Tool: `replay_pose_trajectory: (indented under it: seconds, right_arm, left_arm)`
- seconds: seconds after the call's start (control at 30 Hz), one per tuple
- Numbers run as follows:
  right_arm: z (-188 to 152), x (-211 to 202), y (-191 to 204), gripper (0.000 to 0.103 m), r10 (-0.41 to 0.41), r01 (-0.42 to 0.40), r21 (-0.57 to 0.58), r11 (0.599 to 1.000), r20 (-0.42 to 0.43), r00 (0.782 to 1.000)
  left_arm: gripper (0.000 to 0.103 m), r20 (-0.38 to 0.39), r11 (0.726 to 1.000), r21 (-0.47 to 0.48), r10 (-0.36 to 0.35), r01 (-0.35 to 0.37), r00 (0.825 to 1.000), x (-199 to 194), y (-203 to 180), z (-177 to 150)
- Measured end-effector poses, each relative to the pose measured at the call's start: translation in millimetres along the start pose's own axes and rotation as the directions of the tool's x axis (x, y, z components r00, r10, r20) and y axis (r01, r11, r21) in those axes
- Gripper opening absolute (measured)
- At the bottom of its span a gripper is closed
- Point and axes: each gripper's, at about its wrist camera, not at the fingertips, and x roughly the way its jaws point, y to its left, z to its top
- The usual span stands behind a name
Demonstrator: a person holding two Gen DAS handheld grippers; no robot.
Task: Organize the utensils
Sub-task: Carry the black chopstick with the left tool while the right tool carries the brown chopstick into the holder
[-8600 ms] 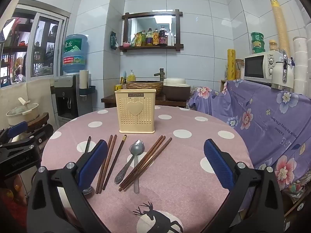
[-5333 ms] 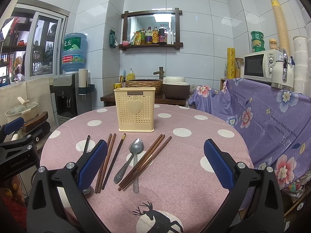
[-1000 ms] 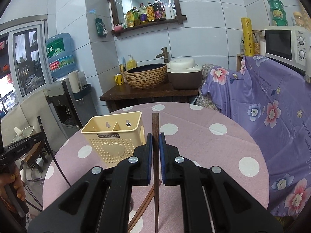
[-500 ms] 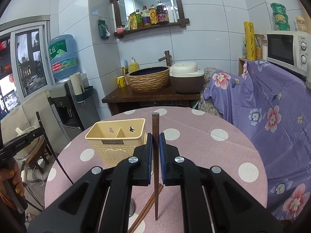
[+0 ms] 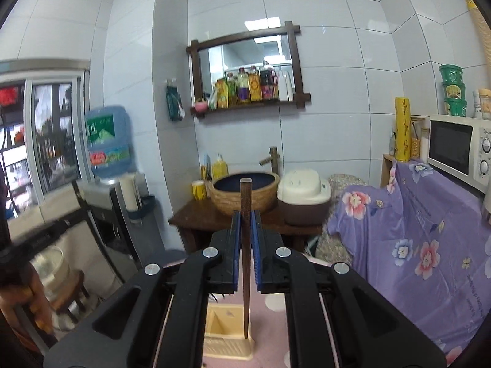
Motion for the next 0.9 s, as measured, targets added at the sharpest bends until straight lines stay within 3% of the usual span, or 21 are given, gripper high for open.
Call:
replay_pose_trajectory:
  seconds: [0.13, 0.43, 0.67, 0.9]
  right_arm:
    - [2.6, 19.9, 12.3, 0.008, -0.01, 0.01, 0.003, 1.0, 0.009, 1.0]
    - [-76.9, 75.1, 14.1, 0.008, -0.025, 0.028, 0.027, 0.999, -0.117, 0.993]
    - [-110.1, 93.7, 5.2, 0.008, -0.024, 0.036, 0.061, 0.998, -0.185, 0.983]
    - [-121.7, 100.1, -0.5, 0.008, -0.025, 0.04, 0.077, 0.996, -0.193, 0.981]
  left_arm:
    - [0.008, -0.009, 1.0, 0.006, 0.001, -0.001, 1.0, 26.0, -15.6, -8.2]
    - [0.008, -0.129, 1.0, -0.011, 0.024, -0.025, 0.991, 81.0, -15.1, -82.5]
    - [0.008, -0.197, 1.0, -0.011, 0.021, -0.024, 0.98, 96.2, -9.4, -113.3]
    - [0.008, -0.276, 0.999, -0.033, 0.015, -0.025, 0.961, 111.2, -2.6, -134.3]
